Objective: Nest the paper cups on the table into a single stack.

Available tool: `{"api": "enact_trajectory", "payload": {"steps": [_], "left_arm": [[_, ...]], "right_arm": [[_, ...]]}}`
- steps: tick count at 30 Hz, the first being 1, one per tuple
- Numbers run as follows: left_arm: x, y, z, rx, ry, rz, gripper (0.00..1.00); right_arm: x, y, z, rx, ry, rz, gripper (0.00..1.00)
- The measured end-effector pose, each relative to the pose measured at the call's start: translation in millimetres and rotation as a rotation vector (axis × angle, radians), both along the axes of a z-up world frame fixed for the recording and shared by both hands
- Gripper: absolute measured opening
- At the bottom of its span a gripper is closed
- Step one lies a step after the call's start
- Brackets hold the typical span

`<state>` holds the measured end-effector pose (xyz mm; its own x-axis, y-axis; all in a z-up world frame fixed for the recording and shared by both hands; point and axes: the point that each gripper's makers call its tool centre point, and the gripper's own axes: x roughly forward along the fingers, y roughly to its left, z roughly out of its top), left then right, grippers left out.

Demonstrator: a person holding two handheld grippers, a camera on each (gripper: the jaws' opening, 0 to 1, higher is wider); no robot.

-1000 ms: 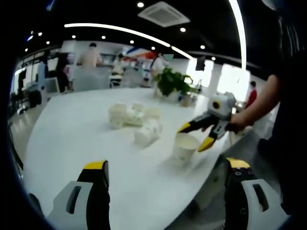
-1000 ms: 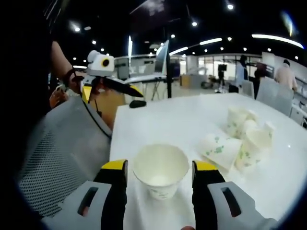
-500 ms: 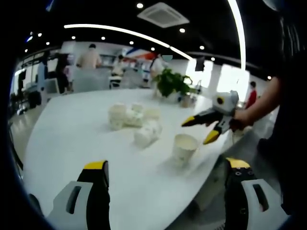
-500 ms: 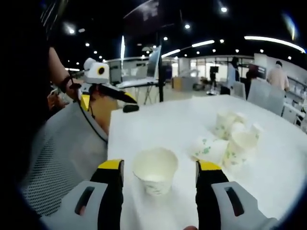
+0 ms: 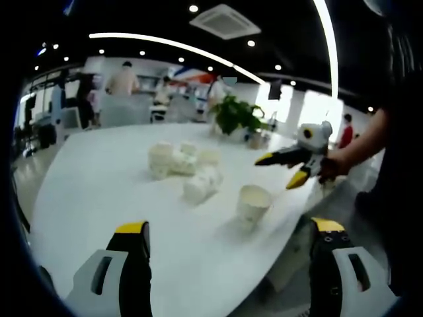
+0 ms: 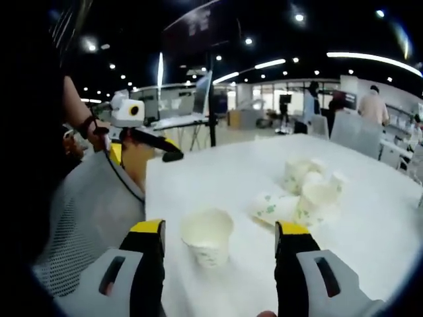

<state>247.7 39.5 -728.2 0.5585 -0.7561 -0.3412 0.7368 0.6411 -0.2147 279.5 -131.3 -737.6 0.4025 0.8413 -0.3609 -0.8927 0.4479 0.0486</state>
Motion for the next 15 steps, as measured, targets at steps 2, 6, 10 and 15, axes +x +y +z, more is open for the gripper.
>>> {"api": "enact_trajectory", "payload": {"steps": [2, 6, 10, 15], "left_arm": [[0.1, 1, 0.2, -0.003, 0.000, 0.002, 0.98], [0.4, 1, 0.5, -0.007, 0.001, 0.005, 0.98], [0.9, 1, 1.8, -0.009, -0.001, 0.009, 0.98], [4.7, 7, 4.5, -0.014, -0.004, 0.028, 0.98]], "right_arm": [[0, -1, 7.4, 0.013, -0.007, -0.006, 0.68], [3, -8, 13.7, 0.013, -0.014, -0.020, 0.72], [5, -16, 17.3, 0.012, -0.019, -0.039, 0.76], [10, -34, 22.2, 0.012, -0.013, -0.081, 0.87]]}}
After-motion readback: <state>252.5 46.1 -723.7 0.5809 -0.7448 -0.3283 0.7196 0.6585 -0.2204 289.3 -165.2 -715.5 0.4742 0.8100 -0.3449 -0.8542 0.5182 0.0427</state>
